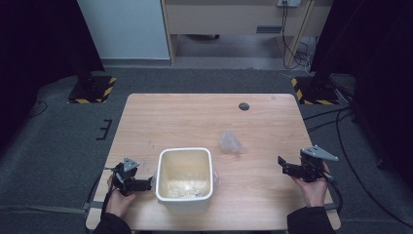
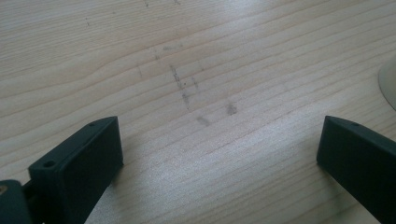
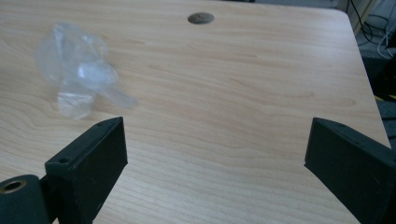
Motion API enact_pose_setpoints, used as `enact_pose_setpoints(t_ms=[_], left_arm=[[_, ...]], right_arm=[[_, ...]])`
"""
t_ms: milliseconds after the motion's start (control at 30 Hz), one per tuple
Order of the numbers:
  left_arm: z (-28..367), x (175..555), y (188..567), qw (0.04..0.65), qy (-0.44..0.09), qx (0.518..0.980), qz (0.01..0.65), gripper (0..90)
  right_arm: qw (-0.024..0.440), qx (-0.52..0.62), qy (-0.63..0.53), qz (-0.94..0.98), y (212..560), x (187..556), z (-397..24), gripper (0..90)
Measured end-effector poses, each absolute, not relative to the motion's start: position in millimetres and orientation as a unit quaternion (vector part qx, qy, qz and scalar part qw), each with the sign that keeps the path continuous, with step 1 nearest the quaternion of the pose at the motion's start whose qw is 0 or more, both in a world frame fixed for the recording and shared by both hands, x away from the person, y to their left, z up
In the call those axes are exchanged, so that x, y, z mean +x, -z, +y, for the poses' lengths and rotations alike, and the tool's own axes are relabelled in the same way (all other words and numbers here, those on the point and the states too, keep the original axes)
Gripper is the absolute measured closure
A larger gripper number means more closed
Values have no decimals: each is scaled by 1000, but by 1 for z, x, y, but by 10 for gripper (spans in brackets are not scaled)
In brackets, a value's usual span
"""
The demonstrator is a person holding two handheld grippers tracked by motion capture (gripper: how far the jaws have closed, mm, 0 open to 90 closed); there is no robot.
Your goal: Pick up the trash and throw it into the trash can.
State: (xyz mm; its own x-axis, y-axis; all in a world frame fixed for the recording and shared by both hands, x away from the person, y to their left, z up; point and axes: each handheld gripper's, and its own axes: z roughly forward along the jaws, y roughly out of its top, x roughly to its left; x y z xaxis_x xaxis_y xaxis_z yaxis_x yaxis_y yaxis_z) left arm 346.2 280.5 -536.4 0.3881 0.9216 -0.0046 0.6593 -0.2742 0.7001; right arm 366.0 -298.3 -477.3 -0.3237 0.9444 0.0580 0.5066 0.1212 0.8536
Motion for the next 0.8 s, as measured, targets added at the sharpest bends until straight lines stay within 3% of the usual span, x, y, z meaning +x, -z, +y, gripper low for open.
enact_pose_setpoints(t_ms=[800], left_arm=[[280, 346, 537, 315, -208, 771, 512, 0]], right_arm=[[303, 480, -472, 674, 417, 357, -281, 56]])
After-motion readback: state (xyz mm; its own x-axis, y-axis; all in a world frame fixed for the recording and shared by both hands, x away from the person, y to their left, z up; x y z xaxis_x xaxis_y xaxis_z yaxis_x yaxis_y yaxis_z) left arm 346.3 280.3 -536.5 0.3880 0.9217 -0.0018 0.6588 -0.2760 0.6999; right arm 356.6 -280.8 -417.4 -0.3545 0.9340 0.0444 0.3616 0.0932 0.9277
